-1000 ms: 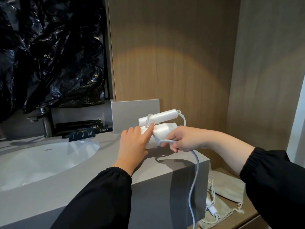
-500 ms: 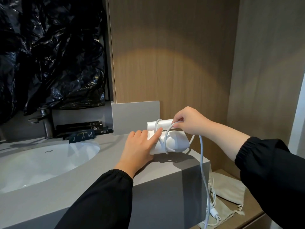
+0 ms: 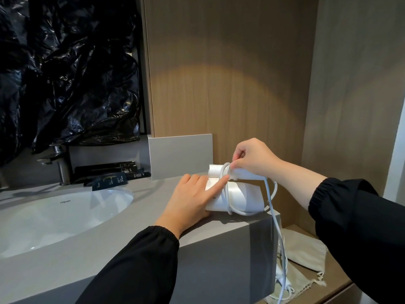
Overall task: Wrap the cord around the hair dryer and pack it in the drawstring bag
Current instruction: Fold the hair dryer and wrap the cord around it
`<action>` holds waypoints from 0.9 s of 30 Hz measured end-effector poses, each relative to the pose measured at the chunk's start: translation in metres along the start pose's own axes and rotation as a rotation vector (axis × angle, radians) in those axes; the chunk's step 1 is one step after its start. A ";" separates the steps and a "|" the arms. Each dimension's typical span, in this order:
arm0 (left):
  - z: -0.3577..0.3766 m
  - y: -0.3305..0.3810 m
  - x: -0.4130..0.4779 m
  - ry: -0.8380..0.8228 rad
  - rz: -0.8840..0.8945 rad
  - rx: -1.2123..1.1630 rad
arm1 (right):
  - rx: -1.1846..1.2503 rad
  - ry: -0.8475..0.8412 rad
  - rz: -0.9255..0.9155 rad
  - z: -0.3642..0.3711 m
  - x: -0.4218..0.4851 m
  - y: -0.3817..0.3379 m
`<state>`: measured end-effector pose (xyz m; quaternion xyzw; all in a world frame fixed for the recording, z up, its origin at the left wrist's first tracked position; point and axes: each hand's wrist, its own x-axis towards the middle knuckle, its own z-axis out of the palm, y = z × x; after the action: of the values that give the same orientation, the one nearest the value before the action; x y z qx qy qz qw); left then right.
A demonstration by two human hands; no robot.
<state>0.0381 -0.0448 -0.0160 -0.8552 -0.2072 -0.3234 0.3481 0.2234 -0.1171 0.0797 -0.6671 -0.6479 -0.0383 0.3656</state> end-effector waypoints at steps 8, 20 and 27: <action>0.004 -0.002 0.000 0.024 0.046 0.012 | -0.042 0.047 0.051 0.008 0.005 0.004; 0.007 -0.006 -0.002 0.042 0.058 -0.028 | -0.026 -0.329 0.123 -0.020 0.015 0.017; 0.007 -0.009 -0.005 0.056 -0.009 -0.030 | -0.166 -0.223 0.212 -0.013 0.017 0.031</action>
<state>0.0321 -0.0341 -0.0187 -0.8501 -0.1962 -0.3519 0.3392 0.2591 -0.1067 0.0847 -0.7597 -0.6052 0.0214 0.2371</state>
